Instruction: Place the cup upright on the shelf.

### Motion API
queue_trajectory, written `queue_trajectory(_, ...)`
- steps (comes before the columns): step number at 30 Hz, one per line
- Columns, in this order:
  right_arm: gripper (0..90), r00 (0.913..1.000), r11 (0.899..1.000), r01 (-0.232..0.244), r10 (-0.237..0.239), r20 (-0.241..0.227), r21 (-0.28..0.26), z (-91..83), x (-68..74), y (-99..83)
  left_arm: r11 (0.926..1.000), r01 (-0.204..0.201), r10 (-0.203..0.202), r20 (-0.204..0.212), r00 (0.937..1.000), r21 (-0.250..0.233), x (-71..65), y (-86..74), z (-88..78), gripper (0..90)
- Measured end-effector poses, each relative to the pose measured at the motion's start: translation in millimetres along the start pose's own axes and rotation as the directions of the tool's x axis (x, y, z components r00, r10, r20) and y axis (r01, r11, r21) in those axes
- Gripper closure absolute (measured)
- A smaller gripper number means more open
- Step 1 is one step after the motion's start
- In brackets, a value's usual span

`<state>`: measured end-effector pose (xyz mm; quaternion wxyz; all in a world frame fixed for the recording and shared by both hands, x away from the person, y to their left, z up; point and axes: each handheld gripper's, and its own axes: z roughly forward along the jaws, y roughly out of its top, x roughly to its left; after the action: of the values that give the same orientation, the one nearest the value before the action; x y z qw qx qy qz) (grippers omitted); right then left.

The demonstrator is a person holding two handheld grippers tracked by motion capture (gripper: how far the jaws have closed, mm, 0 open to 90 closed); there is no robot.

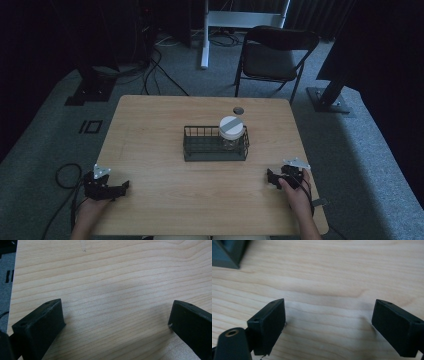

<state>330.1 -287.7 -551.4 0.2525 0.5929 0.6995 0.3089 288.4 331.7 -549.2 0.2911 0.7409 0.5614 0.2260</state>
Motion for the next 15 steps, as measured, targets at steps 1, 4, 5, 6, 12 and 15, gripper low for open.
queue_trajectory(1, 11.5, 1.0, 1.0, 0.0, 0.0, 0.001, 0.008, 0.2, -1.0, -0.1, 1.0, 0.0, 0.0, 0.0, 1.0, 0.0, 0.0, 0.0, 0.0, 0.2)
queue_trajectory(4, 11.5, 0.9998, 1.0, -0.011, 0.011, 0.015, 0.012, 0.5, -3.1, -0.1, 1.0, 0.0, 0.0, 0.0, 1.0, 0.0, 0.0, 0.0, 0.0, 0.2)
queue_trajectory(5, 11.5, 0.9996, 1.0, -0.019, 0.019, 0.022, 0.012, 0.6, -3.7, 0.1, 1.0, 0.0, 0.0, 0.0, 1.0, 0.0, 0.0, 0.0, 0.0, 0.2)
queue_trajectory(6, 11.5, 0.9994, 1.0, -0.025, 0.024, 0.027, 0.011, 0.8, -4.4, 0.2, 1.0, 0.0, 0.0, 0.0, 1.0, 0.0, 0.0, 0.0, 0.0, 0.2)
queue_trajectory(12, 11.2, 0.9995, 1.0, -0.021, 0.02, 0.026, 0.012, 1.3, -7.2, 0.6, 1.0, 0.001, -0.001, 0.0, 1.0, 0.0, 0.0, 0.0, 0.0, 0.2)
queue_trajectory(15, 11.2, 0.9997, 1.0, -0.015, 0.015, 0.021, 0.012, 1.2, -7.4, 0.5, 1.0, 0.0, 0.0, 0.0, 1.0, 0.0, 0.0, 0.0, 0.0, 0.2)
